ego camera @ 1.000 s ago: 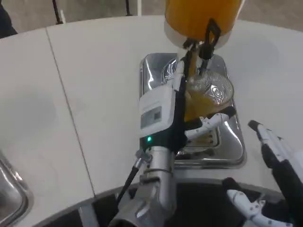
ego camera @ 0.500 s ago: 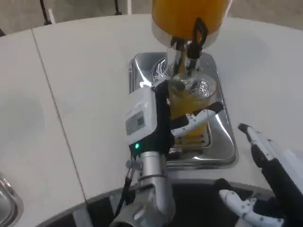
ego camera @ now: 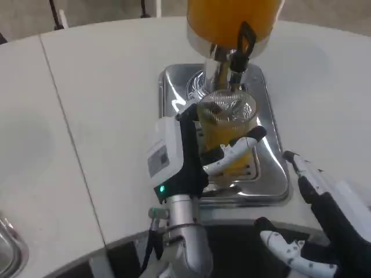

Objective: Grasp the cup under the faucet to collect the drink, then remove the cup.

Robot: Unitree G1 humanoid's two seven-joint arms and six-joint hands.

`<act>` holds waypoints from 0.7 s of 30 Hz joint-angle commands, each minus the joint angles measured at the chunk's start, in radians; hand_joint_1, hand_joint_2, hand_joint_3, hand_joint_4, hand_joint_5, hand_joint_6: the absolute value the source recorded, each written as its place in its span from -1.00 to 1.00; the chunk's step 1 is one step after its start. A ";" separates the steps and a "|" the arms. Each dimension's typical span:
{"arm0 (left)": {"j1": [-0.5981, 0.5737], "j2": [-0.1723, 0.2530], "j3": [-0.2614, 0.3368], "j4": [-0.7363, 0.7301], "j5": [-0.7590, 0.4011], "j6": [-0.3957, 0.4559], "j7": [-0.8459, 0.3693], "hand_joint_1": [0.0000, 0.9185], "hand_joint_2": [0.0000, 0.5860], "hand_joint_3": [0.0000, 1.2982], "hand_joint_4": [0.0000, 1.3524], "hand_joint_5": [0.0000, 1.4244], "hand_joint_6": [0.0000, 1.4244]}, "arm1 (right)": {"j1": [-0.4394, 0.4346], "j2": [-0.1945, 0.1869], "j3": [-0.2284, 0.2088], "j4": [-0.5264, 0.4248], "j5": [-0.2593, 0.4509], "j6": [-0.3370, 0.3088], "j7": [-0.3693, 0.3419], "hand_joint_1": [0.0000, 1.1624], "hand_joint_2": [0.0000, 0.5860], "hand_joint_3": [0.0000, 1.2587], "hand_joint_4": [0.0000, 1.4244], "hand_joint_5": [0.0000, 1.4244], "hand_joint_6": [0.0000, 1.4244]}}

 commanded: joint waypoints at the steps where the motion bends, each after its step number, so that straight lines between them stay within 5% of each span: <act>1: 0.038 -0.005 0.001 -0.078 0.017 -0.039 0.024 0.26 -0.77 0.77 0.88 1.00 1.00 | -0.011 -0.013 -0.002 0.032 0.028 -0.002 -0.037 -0.20 0.41 -1.00 -1.00 -1.00 -0.89; 11: 0.095 0.067 0.019 -0.190 0.052 -0.017 0.022 0.26 -0.76 0.80 0.88 1.00 1.00 | -0.014 -0.028 0.027 0.055 0.056 -0.004 -0.082 -0.20 0.44 -1.00 -1.00 -1.00 -0.89; 21: 0.127 0.165 0.017 -0.225 0.122 -0.024 0.043 0.28 -0.75 0.82 0.90 1.00 1.00 | -0.058 -0.020 0.085 0.106 0.013 -0.001 -0.123 -0.21 0.46 -1.00 -1.00 -1.00 -0.89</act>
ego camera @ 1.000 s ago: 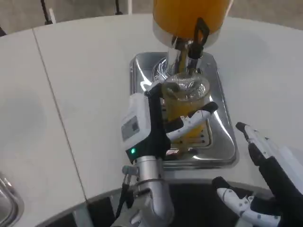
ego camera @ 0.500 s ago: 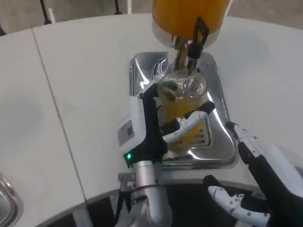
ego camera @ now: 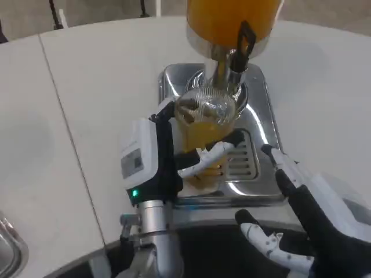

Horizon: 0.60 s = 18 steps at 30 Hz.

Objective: Grasp the cup under the faucet to collect the drink, then remove the cup.

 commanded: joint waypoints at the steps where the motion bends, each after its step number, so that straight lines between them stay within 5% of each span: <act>1: 0.012 0.052 0.004 -0.047 0.044 -0.020 0.039 0.28 -0.75 0.82 0.90 1.00 1.00 | -0.024 -0.003 0.023 0.023 -0.026 -0.003 -0.023 -0.21 0.46 -1.00 -1.00 -1.00 -0.89; 18: 0.090 0.231 0.072 -0.118 0.034 -0.027 -0.004 0.28 -0.75 0.85 0.92 1.00 1.00 | -0.075 -0.005 0.071 0.029 -0.045 0.006 -0.017 -0.19 0.43 -1.00 -1.00 -1.00 -0.89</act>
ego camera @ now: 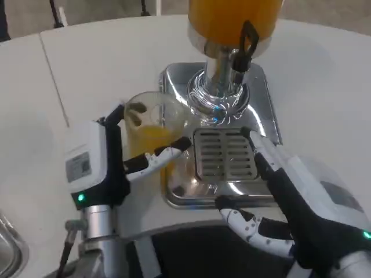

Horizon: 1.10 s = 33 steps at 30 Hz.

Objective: Grasp the cup under the faucet to collect the drink, then remove the cup.

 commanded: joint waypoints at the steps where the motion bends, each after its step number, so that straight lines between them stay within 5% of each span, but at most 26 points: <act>1: 0.010 0.031 0.028 -0.050 -0.005 -0.027 -0.010 0.28 -0.75 0.85 0.90 1.00 1.00 | 0.024 -0.010 0.002 -0.010 -0.001 -0.007 -0.015 -0.19 0.43 -1.00 -1.00 -1.00 -0.89; 20: 0.226 0.099 0.176 -0.353 -0.081 -0.062 -0.186 0.28 -0.75 0.83 0.90 1.00 1.00 | 0.013 -0.179 -0.086 -0.014 0.033 -0.100 -0.031 -0.17 0.45 -1.00 -1.00 -1.00 -0.90; 26: 0.300 0.088 0.206 -0.469 -0.096 -0.073 -0.232 0.28 -0.75 0.84 0.90 1.00 1.00 | 0.063 -0.234 -0.090 -0.030 -0.037 -0.193 -0.112 -0.16 0.46 -1.00 -1.00 -1.00 -0.93; 33: 0.392 0.083 0.234 -0.610 -0.098 -0.099 -0.288 0.28 -0.75 0.83 0.90 1.00 1.00 | 0.103 -0.235 -0.113 0.014 -0.093 -0.222 -0.207 -0.22 0.57 -1.00 -1.00 -1.00 -0.99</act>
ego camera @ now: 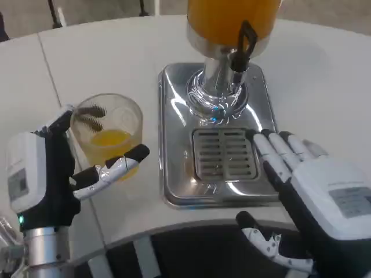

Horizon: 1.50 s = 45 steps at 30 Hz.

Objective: Grasp the cup under the faucet to collect the drink, then remove the cup.

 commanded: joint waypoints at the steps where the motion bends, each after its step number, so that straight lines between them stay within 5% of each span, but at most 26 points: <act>1: 0.061 -0.010 0.024 -0.112 -0.009 -0.051 -0.031 0.28 -0.74 0.83 0.90 1.00 1.00 | 0.019 -0.003 -0.026 0.039 -0.020 -0.012 -0.047 -0.22 0.57 -1.00 -1.00 -1.00 -1.00; 10: 0.171 -0.035 0.033 -0.268 -0.014 -0.082 -0.107 0.29 -0.72 0.83 0.90 1.00 1.00 | 0.063 0.005 -0.021 0.026 -0.025 -0.041 -0.100 -0.30 0.58 -1.00 -1.00 -1.00 -1.00; 17: 0.306 -0.056 0.037 -0.409 0.017 -0.110 -0.151 0.29 -0.72 0.83 0.90 1.00 1.00 | 0.123 0.011 -0.028 0.024 -0.019 -0.094 -0.223 -0.35 0.61 -1.00 -1.00 -1.00 -1.00; 28: 0.461 -0.130 -0.004 -0.558 0.027 -0.132 -0.230 0.29 -0.72 0.83 0.90 1.00 1.00 | 0.131 0.033 -0.022 0.021 -0.034 -0.100 -0.224 -0.36 0.63 -1.00 -1.00 -1.00 -1.00; 39: 0.526 -0.156 0.019 -0.609 0.009 -0.162 -0.282 0.30 -0.71 0.83 0.90 1.00 1.00 | 0.170 0.071 0.034 0.010 -0.056 -0.116 -0.235 -0.37 0.65 -1.00 -1.00 -1.00 -1.00; 45: 0.529 -0.166 0.025 -0.608 0.008 -0.165 -0.297 0.30 -0.71 0.83 0.90 1.00 1.00 | 0.143 0.073 0.016 0.010 -0.054 -0.107 -0.205 -0.38 0.66 -1.00 -1.00 -1.00 -1.00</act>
